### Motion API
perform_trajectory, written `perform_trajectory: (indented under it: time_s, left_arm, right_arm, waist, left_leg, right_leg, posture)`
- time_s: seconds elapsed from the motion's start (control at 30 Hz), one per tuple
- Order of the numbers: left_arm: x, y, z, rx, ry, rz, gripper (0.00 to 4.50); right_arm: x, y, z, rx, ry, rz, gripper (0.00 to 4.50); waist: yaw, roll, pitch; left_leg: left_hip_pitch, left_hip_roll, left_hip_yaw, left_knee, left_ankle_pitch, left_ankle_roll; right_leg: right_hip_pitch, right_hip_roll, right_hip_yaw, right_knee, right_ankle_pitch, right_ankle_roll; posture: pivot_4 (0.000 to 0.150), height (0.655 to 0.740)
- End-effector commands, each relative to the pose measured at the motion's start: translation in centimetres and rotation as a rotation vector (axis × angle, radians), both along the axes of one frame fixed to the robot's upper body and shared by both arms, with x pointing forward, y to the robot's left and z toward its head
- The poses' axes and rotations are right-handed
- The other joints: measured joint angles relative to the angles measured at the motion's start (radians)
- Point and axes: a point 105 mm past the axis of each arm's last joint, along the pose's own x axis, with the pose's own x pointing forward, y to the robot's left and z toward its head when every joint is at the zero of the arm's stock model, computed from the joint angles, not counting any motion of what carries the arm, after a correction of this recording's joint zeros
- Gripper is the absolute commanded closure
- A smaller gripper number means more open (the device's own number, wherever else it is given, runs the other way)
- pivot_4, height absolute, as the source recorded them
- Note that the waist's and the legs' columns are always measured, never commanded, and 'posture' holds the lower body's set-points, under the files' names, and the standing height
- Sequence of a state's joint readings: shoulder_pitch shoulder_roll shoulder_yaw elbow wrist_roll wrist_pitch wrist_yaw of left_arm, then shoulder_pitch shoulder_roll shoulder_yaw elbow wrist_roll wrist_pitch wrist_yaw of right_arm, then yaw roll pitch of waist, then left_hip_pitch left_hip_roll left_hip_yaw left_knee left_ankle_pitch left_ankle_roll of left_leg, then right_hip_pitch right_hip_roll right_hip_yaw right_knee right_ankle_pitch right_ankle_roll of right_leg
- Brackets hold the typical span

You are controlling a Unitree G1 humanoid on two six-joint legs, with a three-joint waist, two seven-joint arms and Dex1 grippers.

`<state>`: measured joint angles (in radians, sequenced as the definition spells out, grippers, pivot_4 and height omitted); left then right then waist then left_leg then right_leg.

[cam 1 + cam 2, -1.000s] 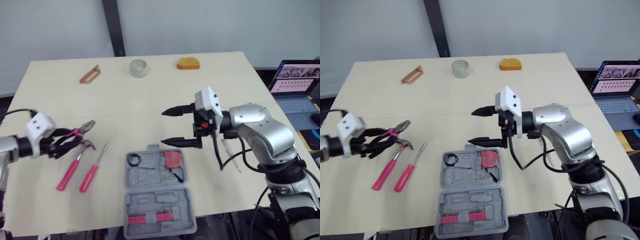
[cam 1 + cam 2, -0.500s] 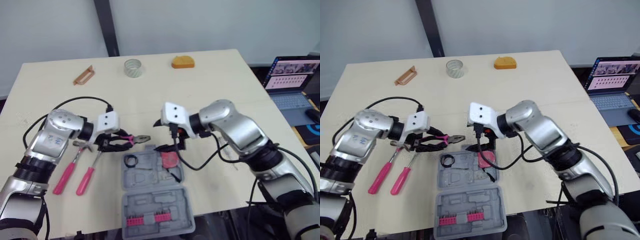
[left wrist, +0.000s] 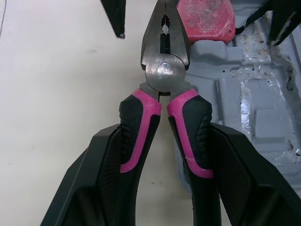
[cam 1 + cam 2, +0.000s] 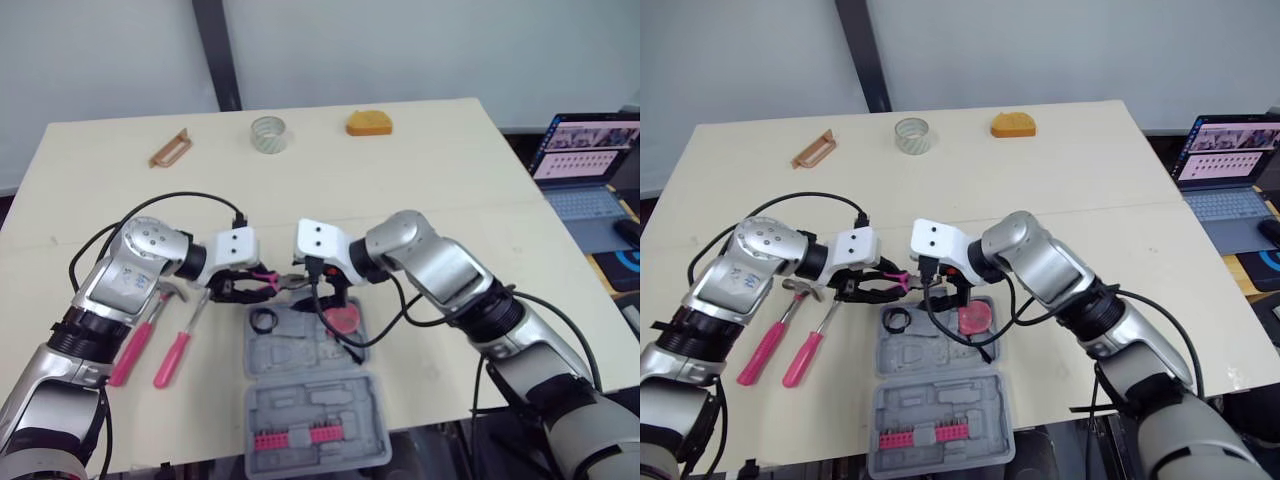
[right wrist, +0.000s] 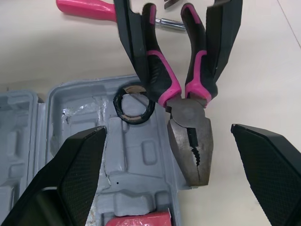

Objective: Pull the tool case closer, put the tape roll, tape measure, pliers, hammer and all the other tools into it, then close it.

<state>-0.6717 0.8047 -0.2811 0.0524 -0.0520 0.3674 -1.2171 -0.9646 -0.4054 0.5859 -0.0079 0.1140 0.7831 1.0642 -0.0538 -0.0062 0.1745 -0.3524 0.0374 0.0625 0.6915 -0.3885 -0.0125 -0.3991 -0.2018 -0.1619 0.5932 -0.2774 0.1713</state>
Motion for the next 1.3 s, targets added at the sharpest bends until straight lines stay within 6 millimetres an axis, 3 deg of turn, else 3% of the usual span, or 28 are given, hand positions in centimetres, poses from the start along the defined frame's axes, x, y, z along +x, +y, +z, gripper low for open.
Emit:
perform_trajectory:
  time_s: [0.03,0.1,0.2,0.27,0.97,1.1,1.3]
  left_arm:
    - [0.1,-0.4,1.7,-0.012,-0.072,-0.018,2.12]
    - [0.0,-0.5,1.7,-0.016,-0.074,-0.02,2.12]
    - [-0.1,-0.7,1.7,-0.025,-0.073,-0.023,2.12]
    - [-0.1,-0.7,1.7,-0.027,-0.073,-0.022,2.12]
    - [-0.1,-1.2,1.9,-0.052,-0.074,-0.03,2.12]
    - [-0.1,-1.4,2.0,-0.067,-0.073,-0.032,2.12]
    - [-0.2,-1.7,2.3,-0.091,-0.071,-0.042,2.12]
  right_arm:
    - [0.0,0.7,0.8,0.006,-0.045,0.024,0.0]
    - [0.1,0.7,0.6,0.003,-0.046,0.022,0.0]
    - [0.3,0.7,0.5,0.004,-0.048,0.02,0.87]
    - [0.3,0.8,0.5,0.005,-0.048,0.02,1.75]
    - [0.6,0.9,0.2,0.012,-0.057,0.012,1.75]
    - [0.8,0.8,0.1,0.008,-0.058,0.008,3.51]
    - [1.0,0.7,-0.1,0.003,-0.063,-0.002,3.55]
  waist:
    - [0.0,0.0,0.0]
    - [0.0,0.0,0.0]
    - [0.0,0.0,0.0]
    - [0.0,0.0,0.0]
    - [-0.001,0.0,0.0]
    - [-0.001,0.0,0.0]
    - [-0.001,0.0,0.0]
  left_leg:
    - [0.0,0.0,0.0,0.0,0.0,0.0]
    - [0.0,0.0,0.0,0.0,0.0,0.0]
    - [0.0,0.0,0.0,0.0,0.0,0.0]
    - [0.0,0.0,0.0,0.0,0.0,0.0]
    - [0.0,0.0,0.0,0.001,0.0,0.0]
    - [0.0,0.0,-0.001,0.001,0.0,0.0]
    - [0.0,0.0,-0.001,0.001,0.0,0.0]
  right_leg:
    - [0.0,0.0,0.0,0.0,0.0,0.0]
    - [0.0,0.0,0.0,0.0,0.0,0.0]
    - [0.0,0.0,0.0,0.0,0.0,0.0]
    - [0.0,0.0,0.0,0.0,0.0,0.0]
    - [0.0,0.0,0.0,0.001,0.0,0.0]
    - [0.0,0.0,0.0,0.001,0.0,0.0]
    - [0.0,0.0,0.0,0.001,0.0,0.0]
  posture:
    - [0.15,0.74]
    - [0.15,0.74]
    - [0.15,0.74]
    - [0.15,0.74]
    - [0.15,0.74]
    - [0.15,0.74]
    - [0.15,0.74]
